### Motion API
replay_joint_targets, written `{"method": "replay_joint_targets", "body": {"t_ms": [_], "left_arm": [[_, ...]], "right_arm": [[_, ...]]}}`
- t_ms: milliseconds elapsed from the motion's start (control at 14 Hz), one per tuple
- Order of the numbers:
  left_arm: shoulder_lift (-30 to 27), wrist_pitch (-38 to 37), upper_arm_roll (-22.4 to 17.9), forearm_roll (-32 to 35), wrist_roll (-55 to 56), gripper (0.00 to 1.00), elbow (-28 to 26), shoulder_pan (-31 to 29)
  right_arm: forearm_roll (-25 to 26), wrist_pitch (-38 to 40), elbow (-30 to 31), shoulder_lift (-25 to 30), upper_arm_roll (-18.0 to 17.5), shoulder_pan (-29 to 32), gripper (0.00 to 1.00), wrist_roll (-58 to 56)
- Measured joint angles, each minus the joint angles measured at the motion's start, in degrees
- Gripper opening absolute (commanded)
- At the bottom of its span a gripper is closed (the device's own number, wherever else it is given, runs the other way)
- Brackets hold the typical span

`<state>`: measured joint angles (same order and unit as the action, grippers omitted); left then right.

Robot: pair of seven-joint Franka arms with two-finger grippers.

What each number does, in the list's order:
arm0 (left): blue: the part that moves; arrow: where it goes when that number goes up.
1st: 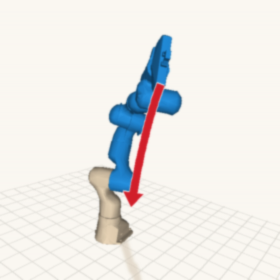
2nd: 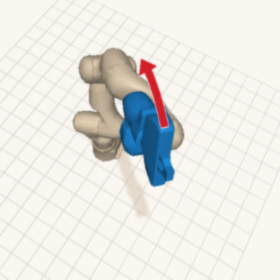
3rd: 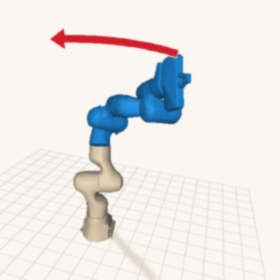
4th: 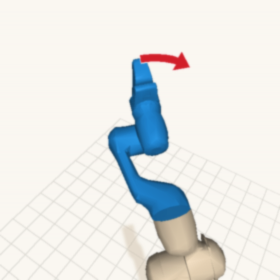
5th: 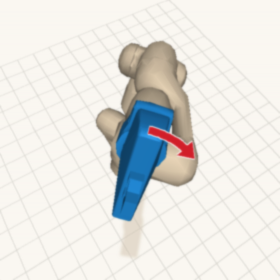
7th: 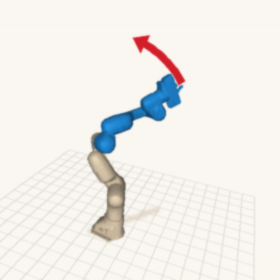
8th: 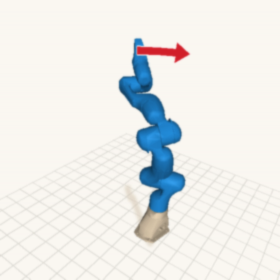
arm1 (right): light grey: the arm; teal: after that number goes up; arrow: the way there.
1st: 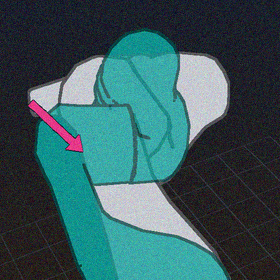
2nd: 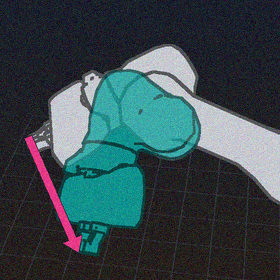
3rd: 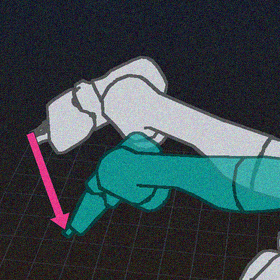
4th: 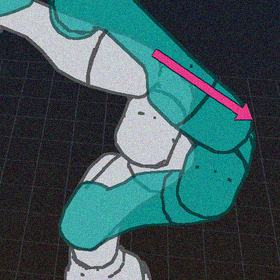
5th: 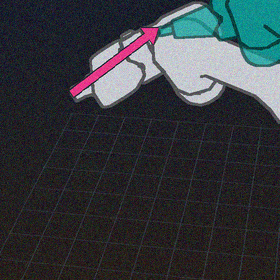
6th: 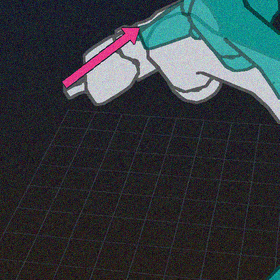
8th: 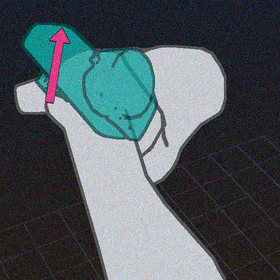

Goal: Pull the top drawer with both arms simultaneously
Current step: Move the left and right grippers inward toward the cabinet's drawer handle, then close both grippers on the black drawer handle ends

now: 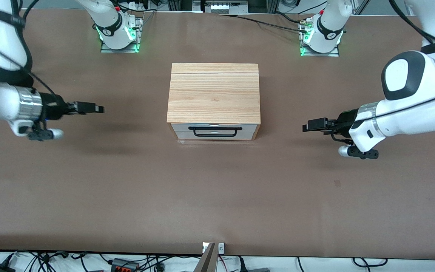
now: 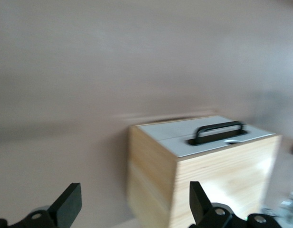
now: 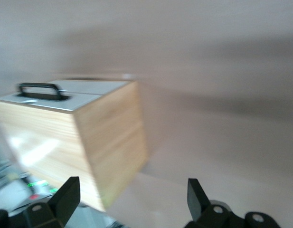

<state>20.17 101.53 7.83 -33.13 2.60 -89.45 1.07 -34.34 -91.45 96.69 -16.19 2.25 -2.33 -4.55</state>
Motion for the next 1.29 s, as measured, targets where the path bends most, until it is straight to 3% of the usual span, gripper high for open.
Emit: {"method": "replay_joint_targets", "body": {"t_ms": [357, 714, 929, 1071, 1143, 1214, 1286], "left_arm": [[9.5, 4.9, 0.1, -20.0, -8.0, 1.0, -0.1, 2.9], [17.6, 7.0, 0.2, -32.8, -17.9, 1.0, 0.0, 8.0], [20.6, 7.1, 0.3, -36.9, -21.0, 0.96, 0.0, 10.3], [22.1, 7.1, 0.3, -39.6, -23.8, 0.92, 0.0, 11.1], [22.8, 7.1, 0.3, -41.0, -24.8, 0.87, 0.0, 11.3], [23.4, 7.1, 0.3, -42.4, -26.2, 0.84, -0.1, 11.4], [24.2, 7.1, 0.3, -43.8, -27.9, 0.78, -0.1, 11.6]], "right_arm": [[-23.7, -5.3, 0.0, -8.6, -0.3, -4.2, 1.0, -10.2], [-46.0, -10.2, 0.2, -19.6, -0.4, -10.7, 1.0, -32.0], [-56.2, -11.5, 0.1, -25.5, -0.4, -13.3, 1.0, -42.5], [-60.1, -13.4, 0.2, -27.0, -0.5, -15.4, 1.0, -45.5], [-61.2, -14.4, 0.3, -27.2, -0.5, -16.5, 0.93, -45.7], [-61.6, -15.4, 0.5, -27.1, -0.5, -17.5, 0.74, -45.7], [-61.7, -15.8, 0.8, -27.1, -0.5, -18.2, 0.66, -45.8]]}}
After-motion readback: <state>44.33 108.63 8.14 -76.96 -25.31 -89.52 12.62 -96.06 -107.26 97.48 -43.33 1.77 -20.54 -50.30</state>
